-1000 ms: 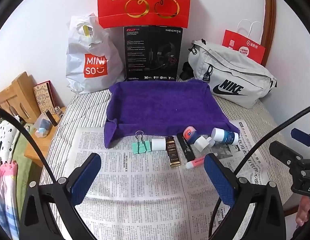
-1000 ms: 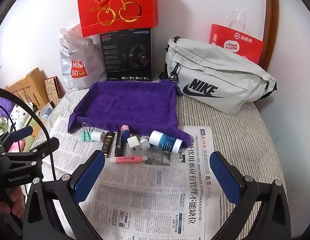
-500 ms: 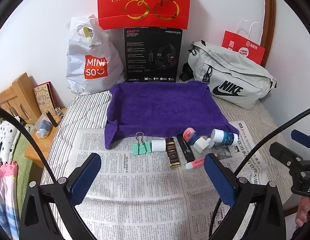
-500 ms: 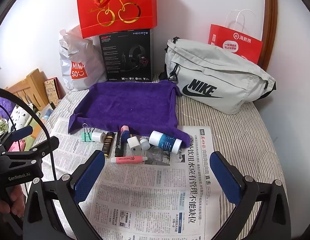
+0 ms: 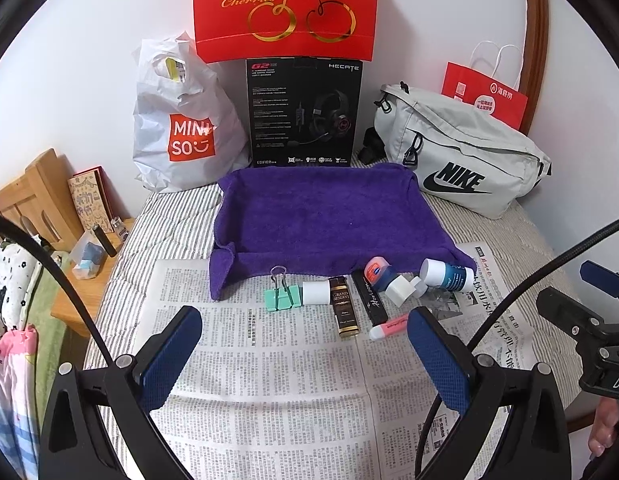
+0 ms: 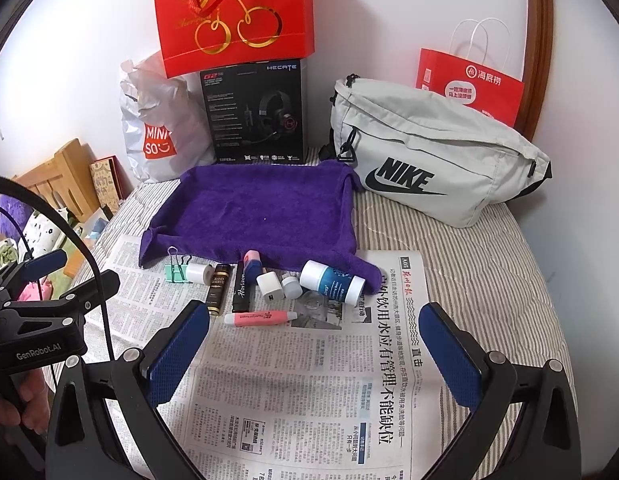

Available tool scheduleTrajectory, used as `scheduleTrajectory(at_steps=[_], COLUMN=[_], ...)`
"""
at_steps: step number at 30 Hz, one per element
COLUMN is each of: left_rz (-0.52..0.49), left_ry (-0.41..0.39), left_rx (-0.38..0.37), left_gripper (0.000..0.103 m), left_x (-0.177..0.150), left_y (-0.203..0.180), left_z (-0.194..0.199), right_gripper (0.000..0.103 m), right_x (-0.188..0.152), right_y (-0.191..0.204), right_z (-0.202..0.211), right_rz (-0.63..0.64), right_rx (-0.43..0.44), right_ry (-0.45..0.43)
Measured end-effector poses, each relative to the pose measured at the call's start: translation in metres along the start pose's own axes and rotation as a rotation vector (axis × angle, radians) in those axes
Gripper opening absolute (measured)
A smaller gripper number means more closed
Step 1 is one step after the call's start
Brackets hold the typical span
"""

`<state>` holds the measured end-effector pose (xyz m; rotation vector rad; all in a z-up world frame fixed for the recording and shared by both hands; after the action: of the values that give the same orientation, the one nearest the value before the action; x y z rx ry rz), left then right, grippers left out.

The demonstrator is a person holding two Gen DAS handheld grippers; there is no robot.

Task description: Organize rigid objects

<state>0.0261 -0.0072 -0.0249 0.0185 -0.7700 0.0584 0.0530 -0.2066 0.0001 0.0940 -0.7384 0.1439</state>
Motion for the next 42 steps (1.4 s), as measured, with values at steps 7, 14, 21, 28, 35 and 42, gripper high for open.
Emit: scheduleTrajectory(at_steps=[7, 14, 21, 28, 35, 42], left_rz=[-0.005, -0.004, -0.008, -0.01, -0.014, -0.014], left_ry=[-0.003, 0.002, 0.003, 0.004, 0.003, 0.003], left_rx=[-0.002, 0.001, -0.002, -0.003, 0.0, 0.001], left_gripper=[0.103, 0.103, 0.103, 0.103, 0.103, 0.103], left_x=[0.0022, 0.003, 0.0036, 0.0041, 0.004, 0.004], left_y=[-0.0007, -0.0014, -0.0015, -0.0025, -0.0026, -0.0027], left_z=[0.0019, 0.0016, 0.0019, 0.0017, 0.0016, 0.0018], right_gripper=[0.103, 0.103, 0.103, 0.103, 0.103, 0.103], right_x=[0.0005, 0.0009, 0.0006, 0.0004, -0.0001, -0.0005], right_y=[-0.0017, -0.0034, -0.0045, -0.0033, -0.0028, -0.004], right_z=[0.0021, 0.0038, 0.0049, 0.0046, 0.0046, 0.0044], right_rz=[-0.006, -0.005, -0.008, -0.003, 0.0, -0.004], right_rx=[-0.002, -0.004, -0.004, -0.004, -0.004, -0.008], right_ry=[-0.004, -0.007, -0.008, -0.007, -0.007, -0.007])
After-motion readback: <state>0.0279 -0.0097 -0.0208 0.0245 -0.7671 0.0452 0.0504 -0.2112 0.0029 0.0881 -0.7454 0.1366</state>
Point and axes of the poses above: each gripper's, at about its wrist camera, not at the fingertips, and z roughly against the way its jaws point, y to its left, x to its top, the point moved 5 cm from there along -z, roughly the way its jaws point
